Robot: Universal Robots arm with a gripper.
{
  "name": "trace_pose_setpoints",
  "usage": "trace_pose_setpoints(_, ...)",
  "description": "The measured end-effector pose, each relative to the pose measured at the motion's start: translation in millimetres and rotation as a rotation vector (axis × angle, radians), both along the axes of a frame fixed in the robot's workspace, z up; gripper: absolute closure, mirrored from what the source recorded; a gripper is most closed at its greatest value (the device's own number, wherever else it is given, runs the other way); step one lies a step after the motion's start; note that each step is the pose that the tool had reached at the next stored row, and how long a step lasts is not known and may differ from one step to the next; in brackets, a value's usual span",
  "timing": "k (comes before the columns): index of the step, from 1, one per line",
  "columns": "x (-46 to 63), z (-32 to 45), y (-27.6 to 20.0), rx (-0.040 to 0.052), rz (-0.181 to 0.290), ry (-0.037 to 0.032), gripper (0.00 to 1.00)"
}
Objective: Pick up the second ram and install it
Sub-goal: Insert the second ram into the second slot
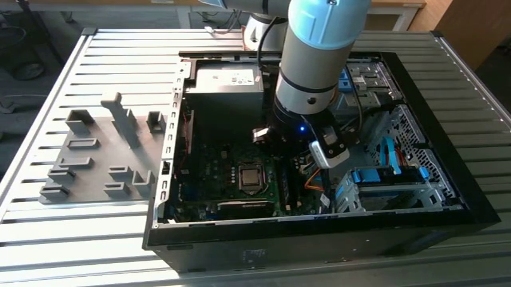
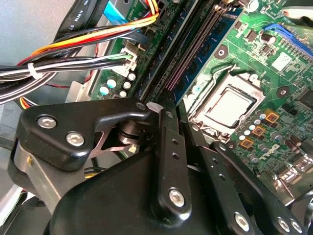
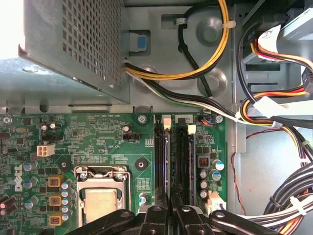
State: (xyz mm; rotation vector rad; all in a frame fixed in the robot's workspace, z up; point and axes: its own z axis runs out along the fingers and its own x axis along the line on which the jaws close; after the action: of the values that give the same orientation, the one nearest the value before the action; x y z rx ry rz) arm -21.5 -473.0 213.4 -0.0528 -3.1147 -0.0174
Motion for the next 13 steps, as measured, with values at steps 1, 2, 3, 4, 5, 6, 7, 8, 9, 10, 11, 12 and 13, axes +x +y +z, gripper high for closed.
trace_pose_setpoints(1,0.1,0.0,-0.1,0.0001,0.0,0.0,0.86)
trace_pose_setpoints(2,0.2,0.1,-0.2,0.0,-0.001,0.0,0.86)
trace_pose_setpoints(3,0.3,0.2,-0.5,-0.0003,-0.002,0.0001,0.86)
trace_pose_setpoints(4,0.3,-0.1,-0.7,0.0001,-0.003,0.0,0.86)
trace_pose_setpoints(5,0.3,-0.4,-0.8,0.0,-0.003,0.0,0.86)
trace_pose_setpoints(6,0.3,-0.8,-0.9,0.0,-0.003,0.0,0.86)
trace_pose_setpoints(7,0.3,-1.2,-1.0,-0.0001,-0.003,0.0001,0.86)
trace_pose_setpoints(8,0.3,-1.6,-1.0,-0.0002,-0.003,0.0001,0.86)
trace_pose_setpoints(9,0.3,-2.1,-1.0,-0.0003,-0.003,0.0001,0.86)
trace_pose_setpoints(10,0.3,-2.6,-1.0,-0.0001,-0.003,0.0001,0.86)
trace_pose_setpoints(11,0.3,-3.4,-0.9,0.0004,-0.003,0.0,0.86)
trace_pose_setpoints(12,0.3,-3.9,-1.0,0.0009,-0.003,0.0001,0.86)
trace_pose_setpoints(13,0.3,-4.5,-1.0,0.0016,-0.003,0.0001,0.86)
